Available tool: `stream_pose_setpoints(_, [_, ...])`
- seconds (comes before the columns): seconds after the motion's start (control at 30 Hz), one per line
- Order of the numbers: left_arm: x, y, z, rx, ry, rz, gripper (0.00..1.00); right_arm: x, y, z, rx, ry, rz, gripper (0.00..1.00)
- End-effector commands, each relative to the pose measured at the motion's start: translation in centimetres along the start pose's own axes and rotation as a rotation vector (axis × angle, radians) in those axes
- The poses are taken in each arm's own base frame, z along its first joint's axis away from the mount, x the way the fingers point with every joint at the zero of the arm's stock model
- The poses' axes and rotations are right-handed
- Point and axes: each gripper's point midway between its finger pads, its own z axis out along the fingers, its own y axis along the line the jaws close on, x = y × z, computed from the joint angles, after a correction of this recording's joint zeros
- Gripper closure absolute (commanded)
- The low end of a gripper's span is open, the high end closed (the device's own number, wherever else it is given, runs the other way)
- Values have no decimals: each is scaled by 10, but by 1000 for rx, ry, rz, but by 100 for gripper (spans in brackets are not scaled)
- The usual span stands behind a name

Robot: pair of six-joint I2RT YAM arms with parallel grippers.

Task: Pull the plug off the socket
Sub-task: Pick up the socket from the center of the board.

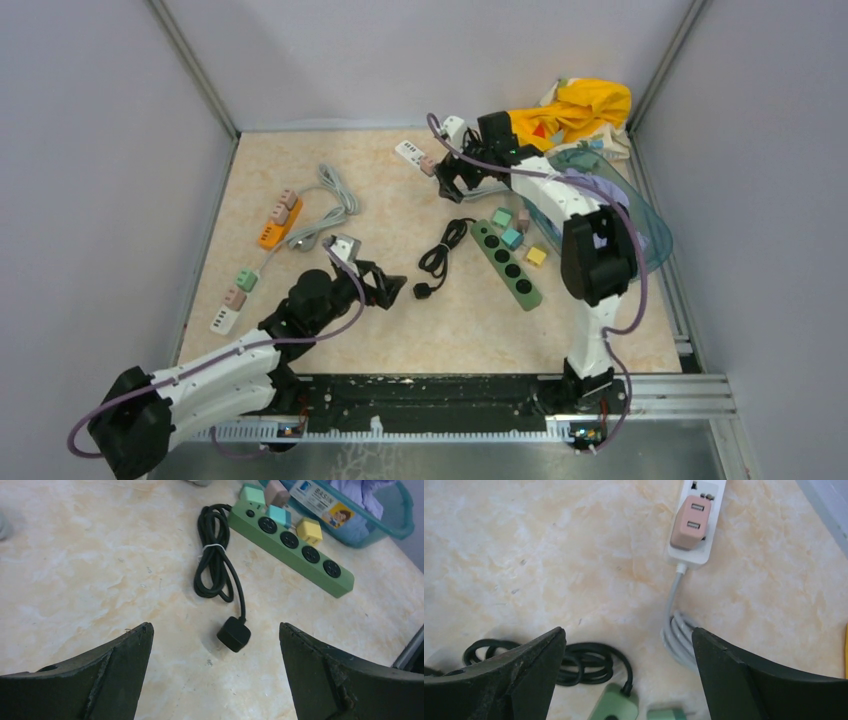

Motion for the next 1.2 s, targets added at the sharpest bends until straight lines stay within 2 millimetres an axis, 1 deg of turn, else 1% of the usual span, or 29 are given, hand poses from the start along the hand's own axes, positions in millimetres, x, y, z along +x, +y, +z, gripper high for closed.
stream_pose_setpoints(0.0, [-10, 6, -4, 55, -53, -141, 0, -18, -28, 29, 30, -37, 61, 1])
stream_pose_setpoints(0.1, [-12, 11, -6, 87, -56, -202, 0, -18, -46, 56, 61, -40, 129, 1])
stream_pose_setpoints(0.2, [-11, 17, -4, 88, -45, -222, 0, -19, -63, 84, 83, -25, 171, 1])
stream_pose_setpoints(0.27, [-12, 21, -3, 75, -44, -225, 0, -16, -68, 102, 82, -5, 184, 1])
stream_pose_setpoints(0.37, [-9, 27, -3, 59, -37, -226, 0, -11, -74, 124, 103, 10, 179, 1])
stream_pose_setpoints(0.5, [-7, 33, -1, 45, -29, -218, 0, -5, -82, 143, 165, 38, 135, 4])
stream_pose_setpoints(0.67, [-9, 37, 4, 44, -18, -197, 0, 3, -77, 159, 171, 49, 83, 11])
stream_pose_setpoints(0.7, [-9, 38, 5, 41, -16, -195, 0, 4, -76, 162, 173, 52, 75, 15])
stream_pose_setpoints(0.8, [-11, 39, 5, 39, -13, -185, 0, 5, -73, 166, 162, 49, 64, 32])
stream_pose_setpoints(0.9, [-13, 38, 5, 43, -9, -178, 0, -1, -68, 164, 131, 33, 50, 60])
stream_pose_setpoints(0.97, [-15, 36, 3, 52, -8, -175, 0, -11, -65, 158, 111, 17, 29, 75])
stream_pose_setpoints(1.03, [-18, 34, 1, 62, -14, -171, 0, -26, -61, 148, 91, -8, 10, 86])
stream_pose_setpoints(1.07, [-21, 32, -1, 69, -18, -168, 0, -38, -58, 140, 74, -31, -2, 90])
stream_pose_setpoints(1.13, [-24, 29, -4, 79, -20, -167, 0, -68, -47, 117, 25, -94, -29, 94])
stream_pose_setpoints(1.17, [-27, 27, -7, 84, -28, -165, 0, -84, -37, 105, -11, -131, -45, 96])
